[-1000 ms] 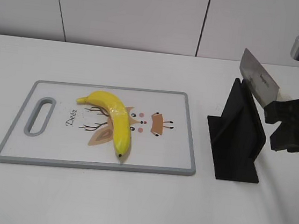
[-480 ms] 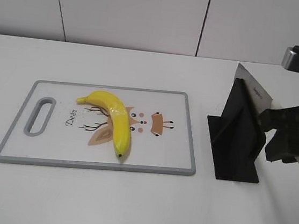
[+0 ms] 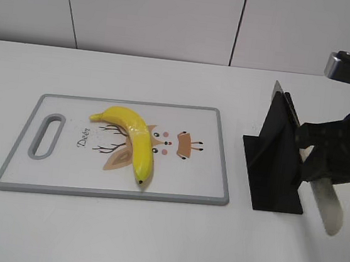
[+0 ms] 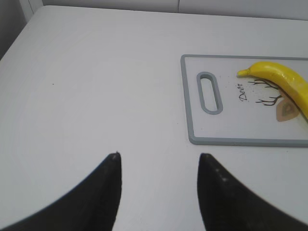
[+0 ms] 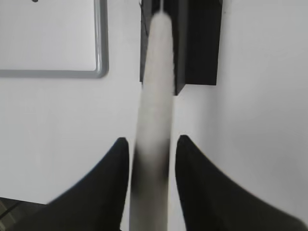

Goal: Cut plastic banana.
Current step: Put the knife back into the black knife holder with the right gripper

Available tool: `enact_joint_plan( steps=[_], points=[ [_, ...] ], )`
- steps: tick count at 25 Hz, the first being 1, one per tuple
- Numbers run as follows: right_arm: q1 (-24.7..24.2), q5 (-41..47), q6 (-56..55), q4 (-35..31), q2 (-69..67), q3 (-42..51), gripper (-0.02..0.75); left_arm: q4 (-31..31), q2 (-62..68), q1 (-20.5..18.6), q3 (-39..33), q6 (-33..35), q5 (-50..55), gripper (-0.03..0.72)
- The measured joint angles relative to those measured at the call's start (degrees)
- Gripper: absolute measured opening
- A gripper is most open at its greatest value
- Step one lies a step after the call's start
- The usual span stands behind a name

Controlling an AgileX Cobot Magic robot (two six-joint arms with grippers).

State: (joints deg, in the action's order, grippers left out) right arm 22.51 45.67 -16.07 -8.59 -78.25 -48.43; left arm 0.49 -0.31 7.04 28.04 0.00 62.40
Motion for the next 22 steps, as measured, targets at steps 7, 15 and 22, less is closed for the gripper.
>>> enact_joint_plan(
  steps=[7, 15, 22],
  points=[
    [0.0, -0.41, 0.99, -0.88, 0.0, 0.0, 0.505, 0.05, 0.0, 0.0, 0.0, 0.0, 0.0, 0.475],
    [0.0, 3.51, 5.66, -1.01, -0.06, -5.75, 0.538, 0.05, 0.0, 0.0, 0.0, 0.0, 0.0, 0.466],
    [0.0, 7.79, 12.33, -1.01, 1.56, -15.39, 0.538, 0.05, 0.0, 0.0, 0.0, 0.0, 0.0, 0.465]
  ],
)
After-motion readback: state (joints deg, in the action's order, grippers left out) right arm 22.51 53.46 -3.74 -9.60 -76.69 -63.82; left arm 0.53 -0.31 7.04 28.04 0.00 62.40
